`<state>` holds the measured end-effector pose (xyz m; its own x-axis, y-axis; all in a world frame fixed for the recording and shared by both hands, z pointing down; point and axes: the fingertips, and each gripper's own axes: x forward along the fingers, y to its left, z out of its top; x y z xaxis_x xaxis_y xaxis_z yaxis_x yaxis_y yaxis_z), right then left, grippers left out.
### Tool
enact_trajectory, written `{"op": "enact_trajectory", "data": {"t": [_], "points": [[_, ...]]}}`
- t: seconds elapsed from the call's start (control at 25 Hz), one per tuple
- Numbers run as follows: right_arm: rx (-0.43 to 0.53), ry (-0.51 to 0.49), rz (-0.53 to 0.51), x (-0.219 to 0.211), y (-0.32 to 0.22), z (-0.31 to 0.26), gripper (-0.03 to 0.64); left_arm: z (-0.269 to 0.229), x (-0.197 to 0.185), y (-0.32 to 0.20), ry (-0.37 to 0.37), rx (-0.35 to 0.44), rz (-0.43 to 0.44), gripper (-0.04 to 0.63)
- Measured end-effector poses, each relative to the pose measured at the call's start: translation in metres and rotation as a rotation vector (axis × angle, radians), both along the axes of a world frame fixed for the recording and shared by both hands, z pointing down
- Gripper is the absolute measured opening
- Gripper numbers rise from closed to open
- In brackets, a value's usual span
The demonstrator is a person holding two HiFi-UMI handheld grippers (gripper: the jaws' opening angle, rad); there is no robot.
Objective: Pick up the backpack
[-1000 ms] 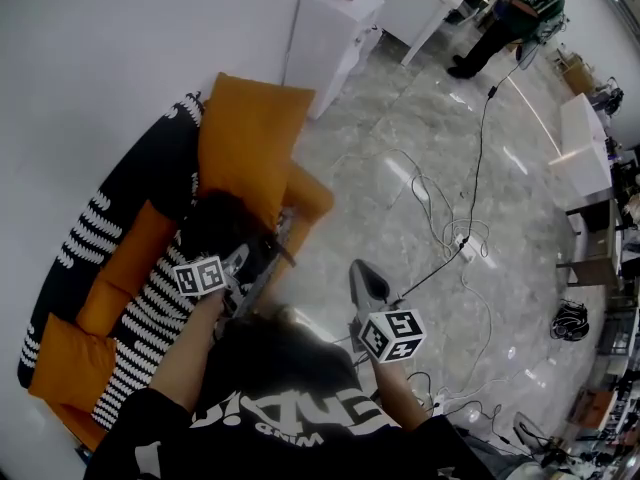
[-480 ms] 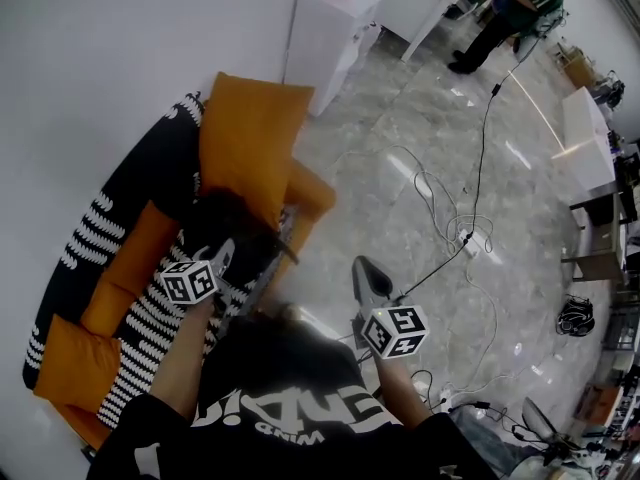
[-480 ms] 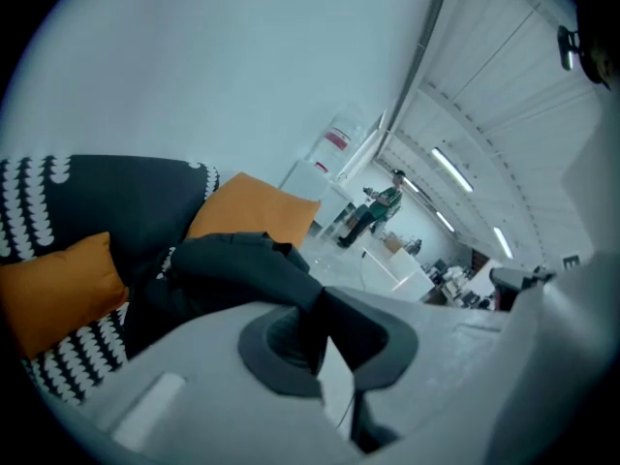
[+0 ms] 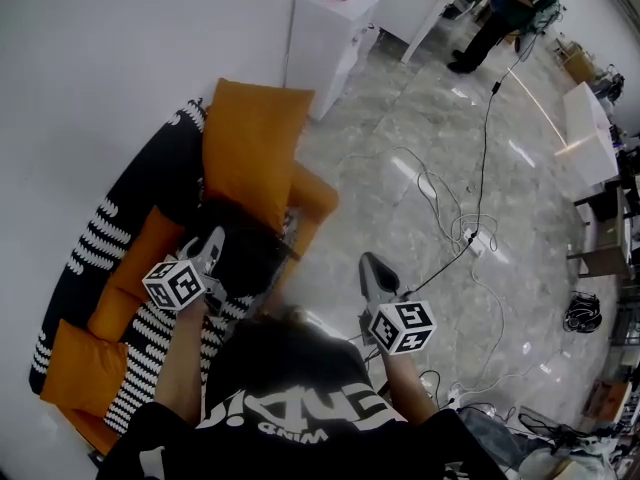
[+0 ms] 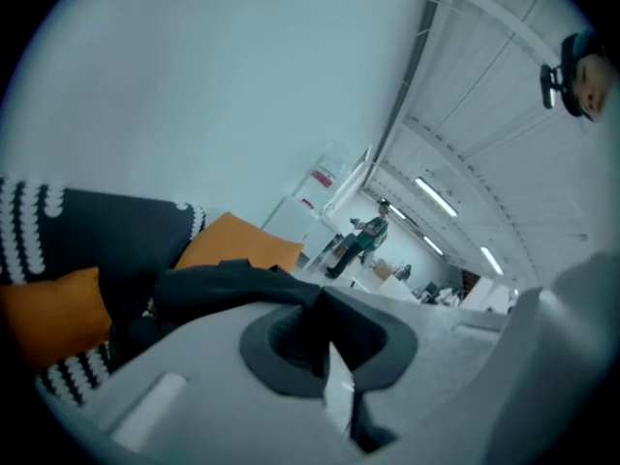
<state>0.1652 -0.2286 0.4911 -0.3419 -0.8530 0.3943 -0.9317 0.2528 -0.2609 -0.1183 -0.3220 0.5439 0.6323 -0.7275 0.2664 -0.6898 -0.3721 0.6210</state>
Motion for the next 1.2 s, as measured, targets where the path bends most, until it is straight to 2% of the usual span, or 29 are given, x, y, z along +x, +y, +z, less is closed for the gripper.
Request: {"op": "enact_trajectory", "data": {"t": [0.12,0.28,0.52,0.8,1.2], "points": [[0.009,0.0,0.001,0.0,0.0,-0.002,0.0,-0.041,0.011,0.008,-0.041,0.095,0.05,0.003],[0.026,-0.004,-0.004,-0.003,-0.001,-0.004,0.0,-0.088,0.02,0.026,-0.016,0.194,0.09,0.005],[0.051,-0.007,-0.018,-0.007,0.011,-0.013,0.001,-0.118,0.041,0.058,-0.035,0.255,0.147,0.003],[0.079,0.004,0.006,0.004,0.026,-0.022,0.0,-0.124,0.069,0.075,-0.026,0.271,0.242,0.003],[0.118,0.007,0.105,0.058,0.075,-0.025,0.0,-0.11,0.106,0.093,-0.035,0.244,0.295,0.003]]}}
